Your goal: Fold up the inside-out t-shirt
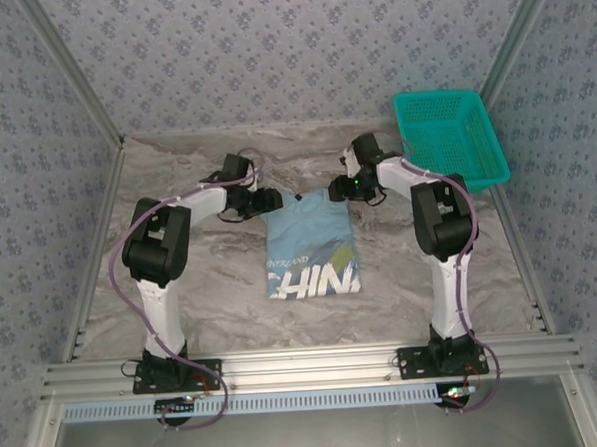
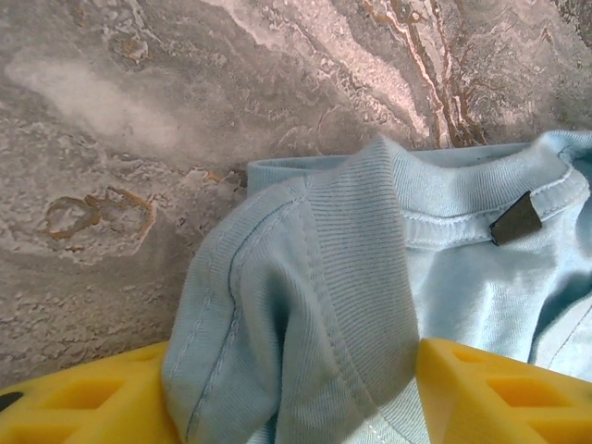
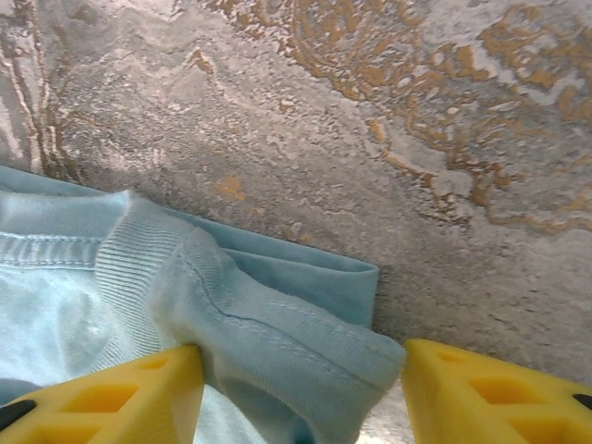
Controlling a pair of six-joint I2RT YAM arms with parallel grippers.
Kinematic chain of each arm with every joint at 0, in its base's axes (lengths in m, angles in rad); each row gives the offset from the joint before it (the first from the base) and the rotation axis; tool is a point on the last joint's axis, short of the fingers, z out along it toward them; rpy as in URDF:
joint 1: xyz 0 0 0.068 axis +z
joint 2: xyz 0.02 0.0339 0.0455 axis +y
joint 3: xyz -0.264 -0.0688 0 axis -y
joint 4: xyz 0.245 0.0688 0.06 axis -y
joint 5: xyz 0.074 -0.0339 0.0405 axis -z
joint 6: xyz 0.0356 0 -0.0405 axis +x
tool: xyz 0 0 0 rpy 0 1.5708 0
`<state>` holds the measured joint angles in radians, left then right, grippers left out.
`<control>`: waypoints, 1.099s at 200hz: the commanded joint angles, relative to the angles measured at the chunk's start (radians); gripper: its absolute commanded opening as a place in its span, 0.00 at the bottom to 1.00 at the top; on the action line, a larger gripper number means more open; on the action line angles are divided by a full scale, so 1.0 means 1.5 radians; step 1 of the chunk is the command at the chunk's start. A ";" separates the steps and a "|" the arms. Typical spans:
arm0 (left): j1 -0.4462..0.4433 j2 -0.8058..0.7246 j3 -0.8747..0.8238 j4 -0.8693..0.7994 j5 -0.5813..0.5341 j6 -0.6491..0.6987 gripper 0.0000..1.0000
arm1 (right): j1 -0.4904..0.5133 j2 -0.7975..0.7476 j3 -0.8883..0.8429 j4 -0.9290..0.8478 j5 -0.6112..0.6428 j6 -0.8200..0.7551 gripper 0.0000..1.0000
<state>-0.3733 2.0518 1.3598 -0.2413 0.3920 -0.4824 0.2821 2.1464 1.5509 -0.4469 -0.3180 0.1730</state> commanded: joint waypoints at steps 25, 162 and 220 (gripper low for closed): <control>-0.024 0.044 0.005 0.017 0.070 0.001 0.57 | 0.032 0.003 -0.024 -0.001 -0.075 0.024 0.53; -0.027 0.081 0.037 0.071 0.127 -0.007 0.16 | 0.031 0.004 -0.035 0.080 -0.147 0.066 0.23; 0.022 0.003 0.087 0.127 0.137 -0.014 0.00 | -0.003 -0.060 0.006 0.156 -0.182 0.109 0.01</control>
<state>-0.3809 2.1456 1.4265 -0.1188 0.5644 -0.5018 0.3061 2.1441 1.5021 -0.2985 -0.5346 0.2882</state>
